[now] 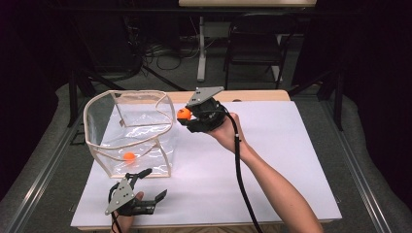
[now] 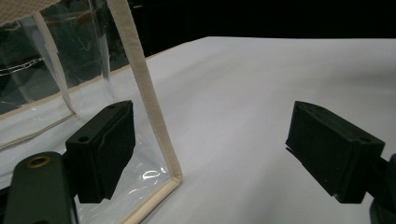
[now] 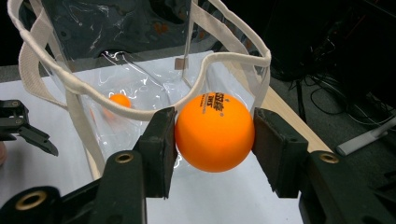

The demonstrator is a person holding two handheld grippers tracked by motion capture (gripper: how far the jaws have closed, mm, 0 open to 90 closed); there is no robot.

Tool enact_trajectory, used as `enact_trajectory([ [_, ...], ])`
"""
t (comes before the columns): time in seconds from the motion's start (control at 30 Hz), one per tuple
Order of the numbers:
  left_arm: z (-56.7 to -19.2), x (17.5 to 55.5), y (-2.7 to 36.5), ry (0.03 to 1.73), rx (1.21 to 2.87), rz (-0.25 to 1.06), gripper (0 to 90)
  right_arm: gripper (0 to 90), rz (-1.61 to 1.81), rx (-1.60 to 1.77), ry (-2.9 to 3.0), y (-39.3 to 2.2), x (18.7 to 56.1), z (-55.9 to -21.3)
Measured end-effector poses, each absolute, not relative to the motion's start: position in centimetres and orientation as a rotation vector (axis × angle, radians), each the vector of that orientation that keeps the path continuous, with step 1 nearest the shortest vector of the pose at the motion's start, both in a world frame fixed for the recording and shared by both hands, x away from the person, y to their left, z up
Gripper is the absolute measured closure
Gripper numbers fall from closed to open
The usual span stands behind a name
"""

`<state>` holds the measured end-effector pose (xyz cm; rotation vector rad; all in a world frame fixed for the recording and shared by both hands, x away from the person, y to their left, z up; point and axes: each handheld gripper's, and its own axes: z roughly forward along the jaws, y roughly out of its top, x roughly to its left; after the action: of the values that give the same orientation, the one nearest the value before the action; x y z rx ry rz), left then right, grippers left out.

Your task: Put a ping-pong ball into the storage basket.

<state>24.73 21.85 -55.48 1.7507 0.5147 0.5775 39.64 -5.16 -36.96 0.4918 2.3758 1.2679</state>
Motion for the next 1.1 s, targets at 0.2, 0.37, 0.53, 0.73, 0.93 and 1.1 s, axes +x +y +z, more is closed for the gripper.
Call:
enact_trajectory([
  [0.2,-55.5,24.7,21.9,0.515,1.749,0.578,15.5,50.8,1.265,0.489,2.375,-4.9,39.8,-36.7],
  [0.37,-55.5,24.7,21.9,0.515,1.748,0.579,15.5,50.8,1.264,0.491,2.374,-4.7,40.0,-36.5],
  [0.53,-55.5,24.7,21.9,0.514,1.749,0.579,15.5,50.8,1.265,0.489,2.373,-4.6,40.1,-36.2],
  [0.73,-55.5,24.7,21.9,0.515,1.747,0.577,15.5,50.8,1.267,0.488,2.37,-4.4,40.1,-36.0],
  [0.93,-55.5,24.7,21.9,0.515,1.747,0.576,15.5,50.8,1.269,0.484,2.367,-4.2,40.2,-35.7],
  [1.1,-55.5,24.7,21.9,0.515,1.745,0.576,15.5,50.8,1.271,0.481,2.363,-4.1,40.3,-35.6],
])
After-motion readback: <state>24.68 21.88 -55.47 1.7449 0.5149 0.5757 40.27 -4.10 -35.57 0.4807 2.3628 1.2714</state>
